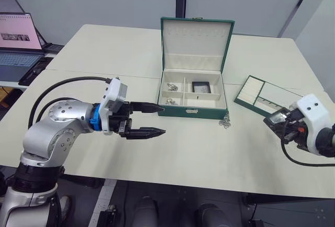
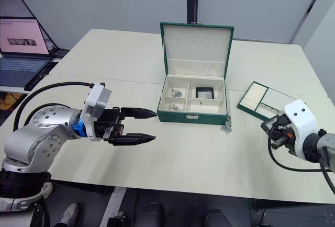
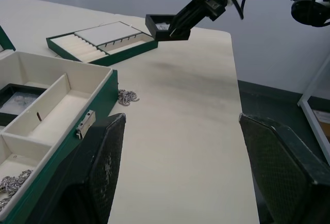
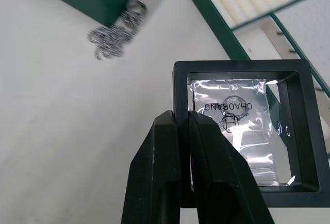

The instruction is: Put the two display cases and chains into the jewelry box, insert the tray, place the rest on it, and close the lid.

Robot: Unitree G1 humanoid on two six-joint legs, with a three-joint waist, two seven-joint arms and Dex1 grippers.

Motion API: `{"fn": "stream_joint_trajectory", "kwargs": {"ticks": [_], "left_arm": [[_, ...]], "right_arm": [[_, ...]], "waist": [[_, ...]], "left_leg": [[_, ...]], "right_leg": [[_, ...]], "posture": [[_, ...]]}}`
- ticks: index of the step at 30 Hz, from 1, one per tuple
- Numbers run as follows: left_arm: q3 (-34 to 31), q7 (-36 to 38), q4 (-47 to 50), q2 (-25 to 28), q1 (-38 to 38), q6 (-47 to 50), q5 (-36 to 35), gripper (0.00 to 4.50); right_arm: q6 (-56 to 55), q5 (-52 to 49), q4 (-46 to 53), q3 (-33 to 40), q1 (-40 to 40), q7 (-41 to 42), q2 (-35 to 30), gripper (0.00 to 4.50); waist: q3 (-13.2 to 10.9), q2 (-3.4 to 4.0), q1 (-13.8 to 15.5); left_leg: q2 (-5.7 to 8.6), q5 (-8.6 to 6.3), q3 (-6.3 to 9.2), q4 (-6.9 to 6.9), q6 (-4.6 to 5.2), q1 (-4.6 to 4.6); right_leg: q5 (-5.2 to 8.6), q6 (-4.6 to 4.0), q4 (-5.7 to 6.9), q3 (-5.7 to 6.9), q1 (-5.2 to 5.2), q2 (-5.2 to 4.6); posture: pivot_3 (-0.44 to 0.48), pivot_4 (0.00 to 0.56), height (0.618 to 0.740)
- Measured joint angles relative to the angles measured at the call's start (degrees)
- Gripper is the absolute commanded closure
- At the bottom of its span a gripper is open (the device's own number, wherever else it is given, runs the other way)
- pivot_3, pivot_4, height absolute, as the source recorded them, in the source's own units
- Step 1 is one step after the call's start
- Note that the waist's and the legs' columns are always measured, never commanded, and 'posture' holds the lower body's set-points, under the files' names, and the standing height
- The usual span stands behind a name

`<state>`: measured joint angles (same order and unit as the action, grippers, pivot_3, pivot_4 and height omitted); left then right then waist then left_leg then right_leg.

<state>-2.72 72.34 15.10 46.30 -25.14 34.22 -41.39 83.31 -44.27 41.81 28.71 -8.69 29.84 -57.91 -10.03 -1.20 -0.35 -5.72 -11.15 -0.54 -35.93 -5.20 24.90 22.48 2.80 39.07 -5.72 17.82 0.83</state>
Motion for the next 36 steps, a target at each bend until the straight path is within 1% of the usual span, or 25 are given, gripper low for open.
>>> {"fn": "stream_joint_trajectory", "kwargs": {"ticks": [5,9,11,12,13,14,15,16,17,19,22,23,26,28,36], "left_arm": [[0.0,1.0,-0.1,0.0,0.0,-0.9,0.0,0.86],[-0.1,2.1,-0.3,0.3,0.1,-0.9,-0.1,0.86],[-0.4,3.3,-1.8,1.5,0.0,-0.9,-0.1,0.86],[-0.6,3.5,-2.3,1.7,-0.1,-0.9,-0.1,0.86],[-1.1,3.9,-3.3,1.8,-0.3,-1.0,-0.1,0.86],[-1.2,4.2,-3.9,1.8,-0.6,-1.0,-0.1,0.86],[-1.6,4.6,-4.7,2.0,-0.4,-1.2,0.1,0.86],[-1.9,4.6,-5.2,2.1,-0.5,-1.6,0.2,0.86],[-2.1,4.6,-5.3,2.2,-0.3,-2.0,0.3,0.86],[-2.5,4.5,-5.7,2.4,-0.1,-2.3,0.9,0.86],[-3.6,3.0,-6.0,2.4,0.5,-2.3,1.3,0.86],[-3.8,2.7,-6.0,2.4,0.5,-2.3,1.4,0.86],[-5.7,1.3,-5.9,2.7,1.4,-2.5,1.8,0.86],[-6.9,0.8,-5.7,3.7,2.7,-2.7,2.0,0.86],[-11.4,1.1,-4.3,5.9,6.2,-3.8,1.9,0.86]], "right_arm": [[0.0,-3.0,0.6,0.3,-1.5,3.3,-1.8,4.48],[-5.3,-4.3,0.0,-2.4,-3.9,9.3,-6.4,4.48],[-10.1,-4.1,-3.7,-7.3,-8.7,14.3,-10.0,4.48],[-11.6,-4.0,-5.0,-8.4,-10.2,15.7,-10.8,4.48],[-15.0,-2.5,-8.1,-12.4,-14.0,18.7,-12.0,4.48],[-17.2,-1.5,-10.0,-14.7,-16.4,20.3,-12.5,4.48],[-19.8,0.6,-13.2,-19.8,-21.2,22.8,-12.5,4.48],[-22.6,2.9,-16.7,-24.5,-25.9,25.4,-12.1,4.48],[-24.5,4.9,-19.3,-27.8,-28.8,27.3,-11.6,4.48],[-27.1,8.1,-23.5,-33.2,-33.0,30.2,-10.1,4.48],[-32.0,14.2,-31.5,-41.7,-39.8,35.3,-5.2,4.48],[-32.7,15.1,-32.6,-42.6,-40.5,35.9,-4.4,4.48],[-36.9,20.1,-39.5,-48.1,-46.4,39.9,0.8,4.48],[-39.4,22.8,-43.2,-50.4,-48.9,42.2,3.3,4.48],[-46.7,31.0,-55.7,-54.9,-54.9,48.1,12.5,4.48]], "waist": [[0.0,0.00,0.0],[0.0,0.03,-0.1],[-0.1,0.18,-0.4],[-0.1,0.21,-0.6],[-0.2,0.21,-0.8],[-0.2,0.22,-1.1],[-0.2,0.22,-1.3],[-0.3,0.24,-1.4],[-0.3,0.24,-1.5],[-0.3,0.23,-1.5],[-0.3,0.31,-1.5],[-0.4,0.33,-1.5],[-0.5,0.43,-1.6],[-0.5,0.44,-1.5],[-0.6,0.45,-1.5]], "left_leg": [[0.00,0.00,-0.01,0.00,0.00,0.02],[-0.01,0.00,-0.02,0.00,0.00,0.01],[-0.02,0.00,-0.06,-0.04,0.01,0.00],[-0.02,0.00,-0.05,-0.04,0.01,0.00],[-0.02,0.00,-0.04,-0.05,0.01,0.00],[-0.02,0.00,-0.04,-0.04,0.01,0.00],[-0.03,0.00,-0.05,-0.07,0.01,0.00],[-0.03,0.00,-0.08,-0.05,0.01,0.01],[-0.03,0.00,-0.09,-0.02,0.01,0.02],[-0.05,0.00,-0.12,0.00,0.01,0.04],[-0.09,0.01,-0.14,-0.04,-0.01,0.08],[-0.09,0.01,-0.15,-0.03,-0.01,0.09],[-0.09,0.02,-0.15,-0.04,-0.01,0.09],[-0.09,0.02,-0.15,-0.05,-0.02,0.08],[-0.11,0.04,-0.15,-0.07,-0.06,0.08]], "right_leg": [[0.00,0.00,0.00,-0.01,0.03,-0.01],[0.00,0.00,0.01,-0.02,0.05,0.00],[-0.01,-0.01,0.05,-0.04,0.10,0.00],[-0.01,-0.01,0.05,-0.03,0.11,-0.01],[-0.01,-0.01,0.06,-0.03,0.13,-0.01],[-0.01,-0.01,0.06,-0.02,0.16,-0.01],[-0.01,-0.01,0.07,-0.03,0.16,-0.01],[-0.01,-0.02,0.08,-0.06,0.27,-0.02],[-0.01,-0.02,0.07,-0.07,0.27,-0.03],[-0.01,-0.02,0.06,-0.06,0.31,-0.02],[-0.01,-0.03,0.08,-0.07,0.38,-0.02],[-0.01,-0.03,0.09,-0.07,0.39,-0.02],[-0.02,-0.03,0.16,-0.06,0.40,-0.02],[-0.02,-0.03,0.16,-0.05,0.40,-0.03],[-0.01,-0.03,0.26,-0.01,0.43,-0.03]], "posture": [[0.000,0.150,0.737],[0.000,0.150,0.737],[0.000,0.150,0.737],[0.000,0.150,0.737],[0.000,0.150,0.737],[0.000,0.150,0.737],[0.000,0.150,0.737],[0.000,0.150,0.737],[0.000,0.150,0.737],[0.000,0.150,0.737],[0.000,0.150,0.737],[0.000,0.150,0.737],[0.000,0.150,0.737],[0.000,0.150,0.737],[0.000,0.150,0.737]]}}
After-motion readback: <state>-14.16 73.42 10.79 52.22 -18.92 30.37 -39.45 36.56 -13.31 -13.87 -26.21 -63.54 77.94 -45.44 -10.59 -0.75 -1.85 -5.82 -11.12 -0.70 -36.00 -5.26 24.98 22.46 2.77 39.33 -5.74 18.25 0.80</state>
